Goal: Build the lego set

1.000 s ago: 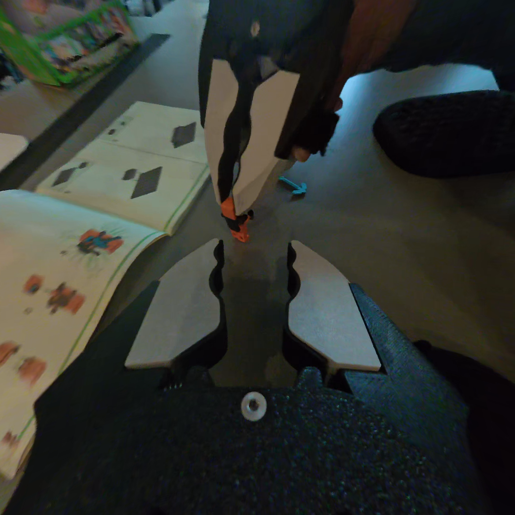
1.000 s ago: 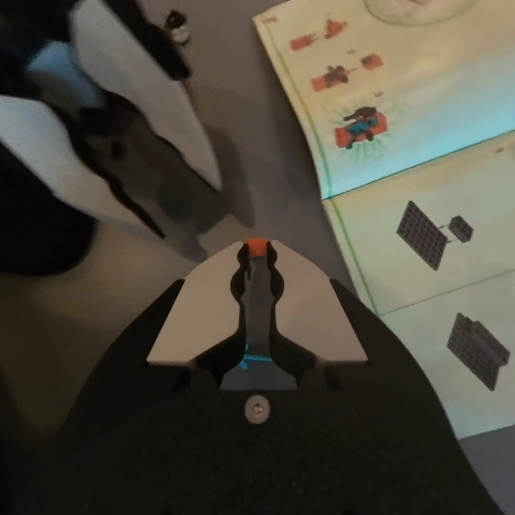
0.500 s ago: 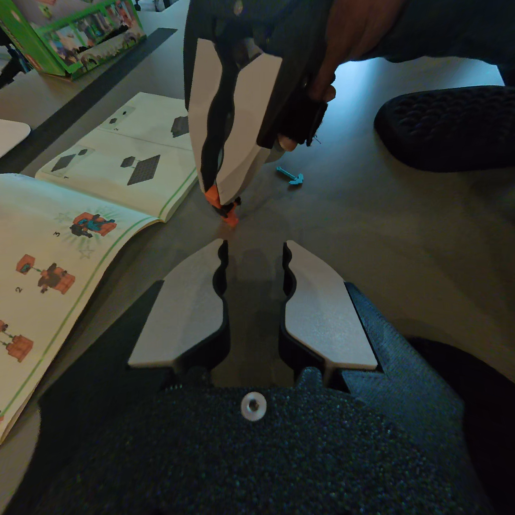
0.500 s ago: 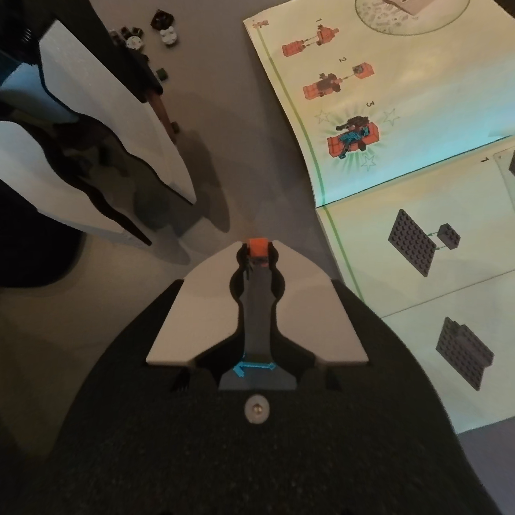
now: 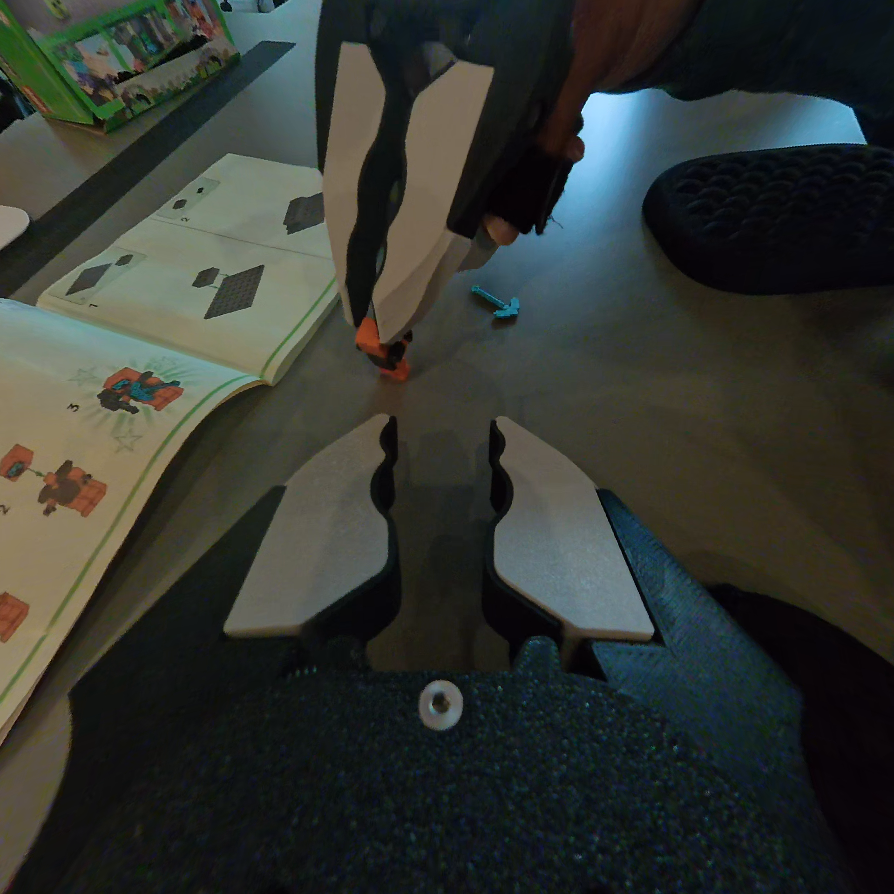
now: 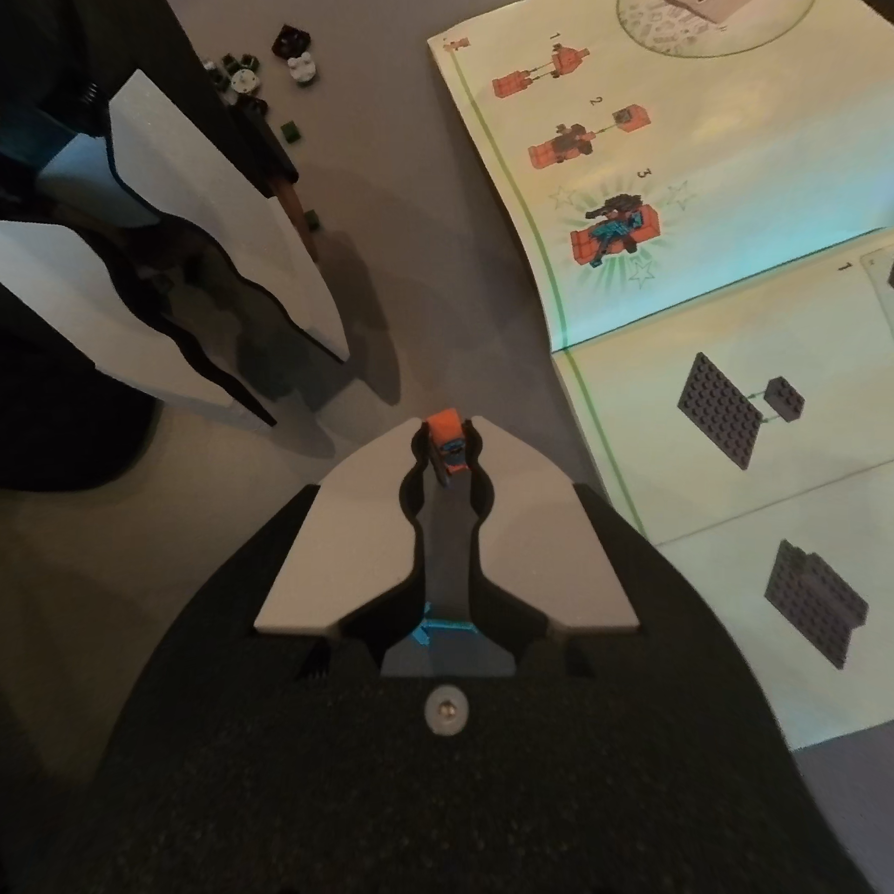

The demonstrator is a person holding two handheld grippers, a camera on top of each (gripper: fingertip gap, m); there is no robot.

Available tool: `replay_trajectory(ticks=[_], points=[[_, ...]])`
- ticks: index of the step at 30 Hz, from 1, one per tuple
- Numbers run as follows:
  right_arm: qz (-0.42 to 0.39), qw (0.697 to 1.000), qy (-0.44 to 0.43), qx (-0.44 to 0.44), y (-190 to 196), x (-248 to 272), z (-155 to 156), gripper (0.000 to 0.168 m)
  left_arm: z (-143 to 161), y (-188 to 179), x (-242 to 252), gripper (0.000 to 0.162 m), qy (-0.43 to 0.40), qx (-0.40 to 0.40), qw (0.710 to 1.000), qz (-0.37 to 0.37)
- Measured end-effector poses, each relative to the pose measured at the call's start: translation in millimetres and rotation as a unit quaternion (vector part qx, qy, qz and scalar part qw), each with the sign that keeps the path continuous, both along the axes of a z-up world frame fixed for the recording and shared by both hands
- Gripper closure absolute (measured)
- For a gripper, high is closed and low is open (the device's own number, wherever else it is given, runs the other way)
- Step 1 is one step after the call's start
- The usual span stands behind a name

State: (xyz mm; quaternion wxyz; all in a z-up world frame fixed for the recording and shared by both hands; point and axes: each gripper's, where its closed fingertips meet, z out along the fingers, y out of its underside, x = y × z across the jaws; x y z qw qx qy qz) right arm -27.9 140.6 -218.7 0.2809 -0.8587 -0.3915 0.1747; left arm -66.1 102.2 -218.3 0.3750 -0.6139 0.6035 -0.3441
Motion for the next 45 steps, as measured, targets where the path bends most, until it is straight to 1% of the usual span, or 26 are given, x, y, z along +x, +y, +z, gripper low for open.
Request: replay_trajectory(ticks=[5, 12, 15, 17, 20, 22, 23, 25, 26, 28, 30, 32, 37, 41, 45], points=[[-0.009, 1.000, 0.023, -0.008, -1, 5, -1, 0.154, -1, -1, 3, 0.126, 0.001, -0.001, 1.000, -0.002], [-0.006, 1.000, 0.029, -0.007, -1, 5, 0, 0.153, -2, -1, 4, 0.126, 0.003, -0.002, 1.000, -0.003], [-0.007, 0.999, 0.038, 0.003, 1, 3, 4, 0.150, -2, -2, 4, 0.126, 0.000, -0.003, 1.000, -0.002], [-0.007, 0.998, 0.060, 0.021, 5, 3, 15, 0.147, -1, -2, 4, 0.126, -0.003, -0.003, 1.000, -0.001], [0.001, 0.992, 0.107, 0.064, 5, 13, 48, 0.141, 1, -1, 3, 0.127, -0.011, -0.002, 1.000, 0.003], [0.041, 0.990, 0.109, 0.080, -9, 28, 62, 0.139, 5, -3, 3, 0.129, -0.020, 0.000, 1.000, 0.004], [0.071, 0.990, 0.092, 0.075, -20, 39, 58, 0.139, 7, -5, 3, 0.129, -0.023, -0.001, 1.000, 0.002], [0.125, 0.989, 0.045, 0.066, -40, 59, 37, 0.141, 11, -10, 4, 0.130, -0.028, 0.001, 1.000, -0.002], [0.141, 0.987, 0.023, 0.068, -46, 67, 25, 0.142, 12, -13, 5, 0.130, -0.030, 0.002, 1.000, -0.005], [0.165, 0.984, 0.013, 0.066, -57, 73, 6, 0.145, 16, -20, 10, 0.132, -0.032, 0.007, 0.999, -0.014], [0.192, 0.979, 0.008, 0.065, -64, 72, -7, 0.148, 19, -28, 15, 0.132, -0.030, 0.010, 0.999, -0.024], [0.225, 0.972, -0.020, 0.065, -62, 76, -17, 0.148, 22, -35, 20, 0.132, -0.026, 0.010, 0.999, -0.032], [0.311, 0.949, -0.035, 0.037, -53, 77, -25, 0.152, 26, -47, 26, 0.133, -0.018, 0.012, 0.999, -0.028], [0.386, 0.921, -0.044, 0.009, -56, 71, -28, 0.152, 26, -50, 25, 0.133, -0.017, 0.009, 1.000, -0.010], [0.443, 0.894, -0.061, -0.002, -55, 69, -36, 0.155, 26, -49, 19, 0.133, -0.020, 0.003, 1.000, 0.019]])
